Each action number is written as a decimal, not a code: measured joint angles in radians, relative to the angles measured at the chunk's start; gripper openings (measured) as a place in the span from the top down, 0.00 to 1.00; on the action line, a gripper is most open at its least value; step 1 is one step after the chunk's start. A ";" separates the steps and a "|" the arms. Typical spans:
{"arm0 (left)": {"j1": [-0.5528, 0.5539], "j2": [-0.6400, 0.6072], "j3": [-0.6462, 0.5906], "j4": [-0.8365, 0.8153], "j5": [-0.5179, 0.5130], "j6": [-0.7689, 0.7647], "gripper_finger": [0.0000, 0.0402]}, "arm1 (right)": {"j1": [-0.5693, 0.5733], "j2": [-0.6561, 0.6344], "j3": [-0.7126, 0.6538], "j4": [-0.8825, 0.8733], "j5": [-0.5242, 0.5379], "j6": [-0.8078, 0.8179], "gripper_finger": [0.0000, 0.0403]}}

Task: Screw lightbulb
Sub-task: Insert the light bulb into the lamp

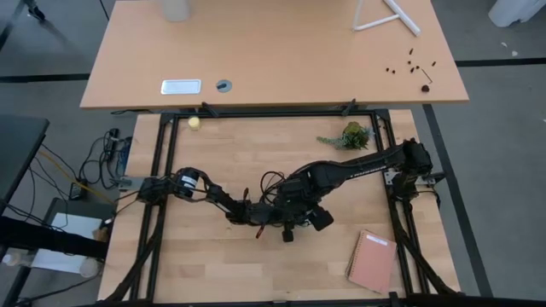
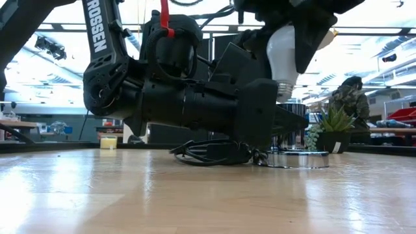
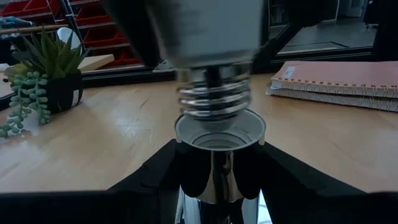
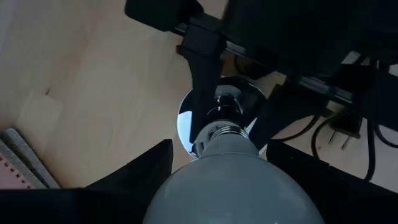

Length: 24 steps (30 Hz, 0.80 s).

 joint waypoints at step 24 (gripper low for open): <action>-0.001 0.001 -0.001 -0.007 -0.023 -0.036 0.55 | 0.021 0.065 -0.017 0.033 0.080 -0.144 0.35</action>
